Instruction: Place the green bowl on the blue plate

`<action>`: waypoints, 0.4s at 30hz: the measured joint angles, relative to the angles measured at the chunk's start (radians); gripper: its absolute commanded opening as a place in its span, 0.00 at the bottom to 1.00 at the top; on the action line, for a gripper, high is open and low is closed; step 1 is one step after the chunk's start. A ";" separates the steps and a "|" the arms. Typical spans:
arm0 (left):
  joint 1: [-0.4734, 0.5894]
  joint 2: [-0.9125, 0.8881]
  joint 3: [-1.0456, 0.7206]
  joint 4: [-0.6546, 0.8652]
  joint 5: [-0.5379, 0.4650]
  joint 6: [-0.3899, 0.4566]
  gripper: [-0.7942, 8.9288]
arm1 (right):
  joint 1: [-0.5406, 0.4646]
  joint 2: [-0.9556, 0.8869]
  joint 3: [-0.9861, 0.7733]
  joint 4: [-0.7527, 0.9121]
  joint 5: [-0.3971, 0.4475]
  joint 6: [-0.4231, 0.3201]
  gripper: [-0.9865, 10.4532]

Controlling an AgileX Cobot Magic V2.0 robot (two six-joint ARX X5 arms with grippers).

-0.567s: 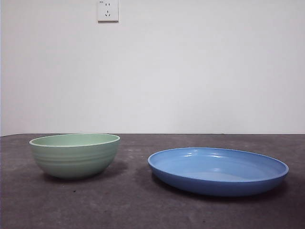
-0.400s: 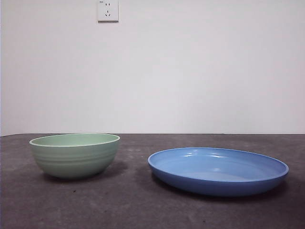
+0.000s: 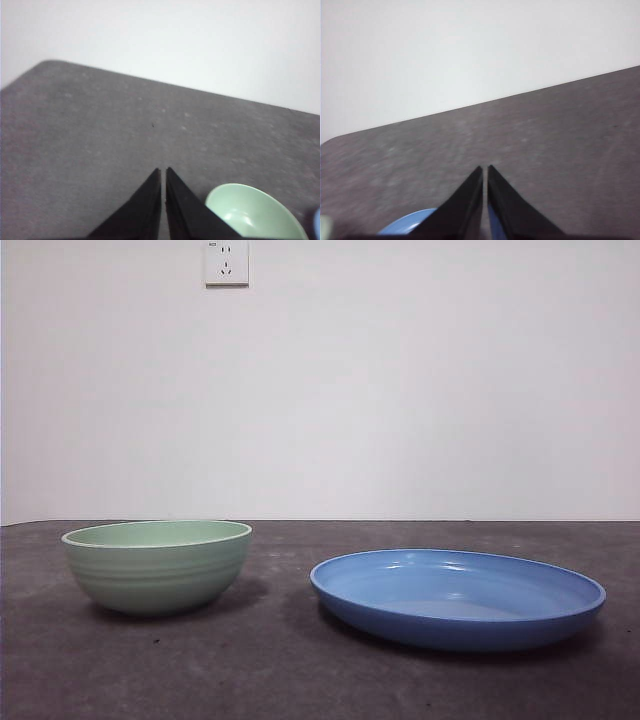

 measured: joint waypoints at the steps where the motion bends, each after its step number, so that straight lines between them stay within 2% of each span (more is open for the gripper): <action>1: 0.000 0.022 0.032 -0.019 0.023 -0.011 0.10 | 0.003 0.018 0.039 -0.030 -0.020 0.003 0.10; 5: -0.002 0.107 0.161 -0.058 0.131 -0.027 0.10 | 0.006 0.091 0.183 -0.133 -0.086 0.005 0.10; 12: -0.002 0.285 0.369 -0.119 0.298 -0.035 0.10 | 0.006 0.242 0.380 -0.280 -0.271 -0.001 0.10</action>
